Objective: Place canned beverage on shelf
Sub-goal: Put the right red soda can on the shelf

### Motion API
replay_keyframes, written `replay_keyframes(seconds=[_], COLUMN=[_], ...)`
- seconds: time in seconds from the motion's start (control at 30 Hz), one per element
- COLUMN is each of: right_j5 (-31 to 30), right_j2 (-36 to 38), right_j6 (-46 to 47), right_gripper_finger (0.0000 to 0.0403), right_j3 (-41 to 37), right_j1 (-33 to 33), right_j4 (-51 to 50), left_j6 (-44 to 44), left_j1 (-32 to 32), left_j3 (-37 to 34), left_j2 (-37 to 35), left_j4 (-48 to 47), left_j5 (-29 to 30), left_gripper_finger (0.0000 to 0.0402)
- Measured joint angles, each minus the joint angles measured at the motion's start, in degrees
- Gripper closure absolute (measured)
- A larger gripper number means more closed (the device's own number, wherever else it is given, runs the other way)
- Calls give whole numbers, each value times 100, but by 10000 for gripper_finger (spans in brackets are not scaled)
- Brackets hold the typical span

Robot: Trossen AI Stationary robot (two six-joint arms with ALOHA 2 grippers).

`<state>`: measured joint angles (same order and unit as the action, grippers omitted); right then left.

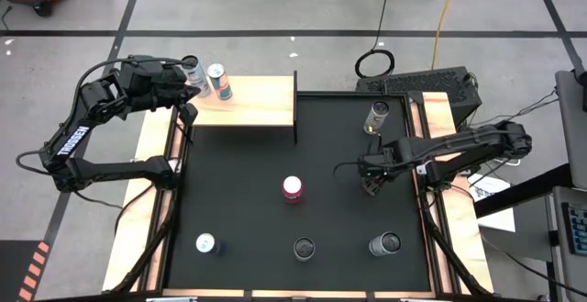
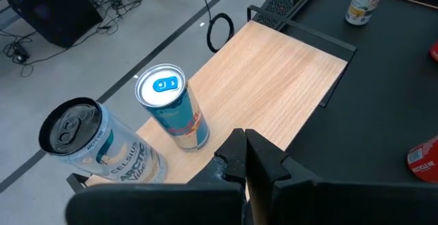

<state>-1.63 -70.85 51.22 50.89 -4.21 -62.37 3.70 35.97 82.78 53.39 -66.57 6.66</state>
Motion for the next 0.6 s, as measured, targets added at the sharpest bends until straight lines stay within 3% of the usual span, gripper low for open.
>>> replay_keyframes(seconds=[0.47,0.6], right_j5=[-459,-422], right_j2=[123,123], right_j6=[-158,-151], right_gripper_finger=[51,71], right_j3=[-57,-57], right_j1=[120,120], right_j4=[136,156], left_j6=[-30,-30], left_j1=[0,0], left_j3=[0,0], left_j2=[0,0], left_j4=[0,0], left_j5=[0,0], left_gripper_finger=[401,401])
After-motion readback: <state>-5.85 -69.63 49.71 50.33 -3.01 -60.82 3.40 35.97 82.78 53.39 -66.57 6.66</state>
